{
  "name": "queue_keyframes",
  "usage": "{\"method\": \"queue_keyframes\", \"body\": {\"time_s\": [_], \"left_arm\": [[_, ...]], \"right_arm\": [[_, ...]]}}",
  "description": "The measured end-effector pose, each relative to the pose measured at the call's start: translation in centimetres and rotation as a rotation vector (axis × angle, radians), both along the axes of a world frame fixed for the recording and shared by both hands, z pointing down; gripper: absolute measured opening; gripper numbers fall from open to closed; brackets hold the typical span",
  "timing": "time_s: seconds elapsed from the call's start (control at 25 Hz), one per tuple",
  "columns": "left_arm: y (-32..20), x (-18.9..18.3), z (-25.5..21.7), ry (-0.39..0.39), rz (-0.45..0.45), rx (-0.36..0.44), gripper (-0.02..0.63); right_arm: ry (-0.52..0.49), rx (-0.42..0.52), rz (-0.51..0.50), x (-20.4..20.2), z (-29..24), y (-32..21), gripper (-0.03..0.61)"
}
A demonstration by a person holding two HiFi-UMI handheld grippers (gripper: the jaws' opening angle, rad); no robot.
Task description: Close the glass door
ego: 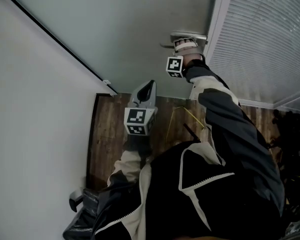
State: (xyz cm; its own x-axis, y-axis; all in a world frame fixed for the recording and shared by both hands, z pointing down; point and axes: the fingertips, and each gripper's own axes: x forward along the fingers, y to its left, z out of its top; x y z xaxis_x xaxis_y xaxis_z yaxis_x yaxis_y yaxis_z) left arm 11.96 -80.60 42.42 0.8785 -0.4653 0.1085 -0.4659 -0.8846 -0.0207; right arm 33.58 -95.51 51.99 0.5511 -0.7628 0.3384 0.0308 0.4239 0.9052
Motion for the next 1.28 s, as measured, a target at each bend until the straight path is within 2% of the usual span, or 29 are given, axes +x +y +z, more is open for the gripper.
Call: {"method": "queue_keyframes", "body": {"time_s": [0.32, 0.64, 0.76, 0.8, 0.92, 1.0, 1.08, 1.16, 1.24, 1.28], "left_arm": [[-1.7, 2.7, -0.1, 0.006, -0.025, 0.002, 0.0], [-2.1, 3.3, -0.2, 0.005, -0.053, -0.013, 0.0], [-1.8, 3.0, -0.2, 0.004, -0.056, -0.001, 0.0], [-1.7, 2.9, -0.2, 0.006, -0.058, -0.002, 0.0], [-1.7, 2.2, -0.2, 0.015, -0.069, -0.007, 0.0], [-2.0, 1.2, 0.0, 0.027, -0.082, -0.012, 0.0], [-2.5, 0.3, 0.0, 0.048, -0.088, -0.033, 0.0], [-2.9, -0.3, -0.1, 0.073, -0.084, -0.052, 0.0], [-3.2, -1.1, -0.3, 0.101, -0.084, -0.07, 0.0], [-3.2, -1.5, -0.5, 0.117, -0.084, -0.08, 0.0]], "right_arm": [[-0.012, 0.009, -0.035, 1.4, -0.1, -2.6, 0.103], [-0.037, 0.023, -0.054, 1.2, 0.0, -3.0, 0.091], [-0.094, 0.015, -0.041, 1.2, 0.2, -2.8, 0.099], [-0.136, 0.019, -0.033, 1.2, 0.1, -2.7, 0.127], [-0.3, 0.09, -0.021, 0.3, -0.5, -1.7, 0.21], [-0.463, 0.169, -0.018, -1.1, -1.0, 0.0, 0.238], [-0.713, 0.255, -0.027, -3.5, -1.9, 2.5, 0.237], [-1.035, 0.34, -0.057, -6.9, -3.9, 5.7, 0.22], [-1.352, 0.425, -0.099, -10.5, -6.5, 9.0, 0.132], [-1.484, 0.463, -0.114, -12.0, -7.6, 10.6, 0.117]]}}
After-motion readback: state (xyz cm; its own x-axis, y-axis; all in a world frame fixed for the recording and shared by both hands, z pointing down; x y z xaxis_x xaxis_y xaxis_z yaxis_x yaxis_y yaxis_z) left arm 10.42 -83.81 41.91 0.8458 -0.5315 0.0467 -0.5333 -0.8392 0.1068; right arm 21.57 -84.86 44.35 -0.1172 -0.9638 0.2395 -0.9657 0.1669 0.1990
